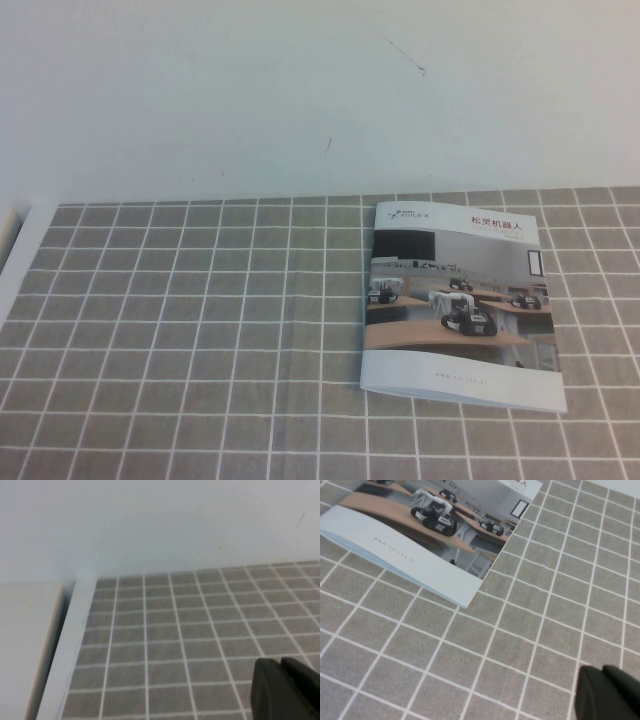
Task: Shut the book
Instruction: 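Close the open booklet and leave it lying on the table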
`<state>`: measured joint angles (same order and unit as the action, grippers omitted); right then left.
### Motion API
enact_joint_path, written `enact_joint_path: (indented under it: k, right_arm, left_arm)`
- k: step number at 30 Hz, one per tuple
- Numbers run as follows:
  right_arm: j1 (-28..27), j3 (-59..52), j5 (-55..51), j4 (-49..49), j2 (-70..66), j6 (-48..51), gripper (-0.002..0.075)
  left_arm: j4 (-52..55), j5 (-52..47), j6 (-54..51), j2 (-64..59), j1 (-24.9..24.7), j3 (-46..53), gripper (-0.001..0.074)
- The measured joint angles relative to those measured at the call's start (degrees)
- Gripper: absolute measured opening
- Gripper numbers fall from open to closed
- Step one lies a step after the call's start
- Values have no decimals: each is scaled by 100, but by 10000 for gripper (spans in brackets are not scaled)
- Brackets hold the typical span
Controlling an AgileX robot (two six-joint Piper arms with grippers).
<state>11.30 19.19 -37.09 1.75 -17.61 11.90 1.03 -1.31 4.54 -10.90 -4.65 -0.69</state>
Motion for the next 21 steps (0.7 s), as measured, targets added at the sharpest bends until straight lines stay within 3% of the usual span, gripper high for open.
enact_joint_path:
  k: [7,21]
  right_arm:
    - [0,0,-2,0,0,0,-3]
    - [0,0,-2,0,0,0,-3]
  left_arm:
    - [-42,-1418,0,702,383,185,-2]
    - [-207,-1624,-50,1027,421,188,-2]
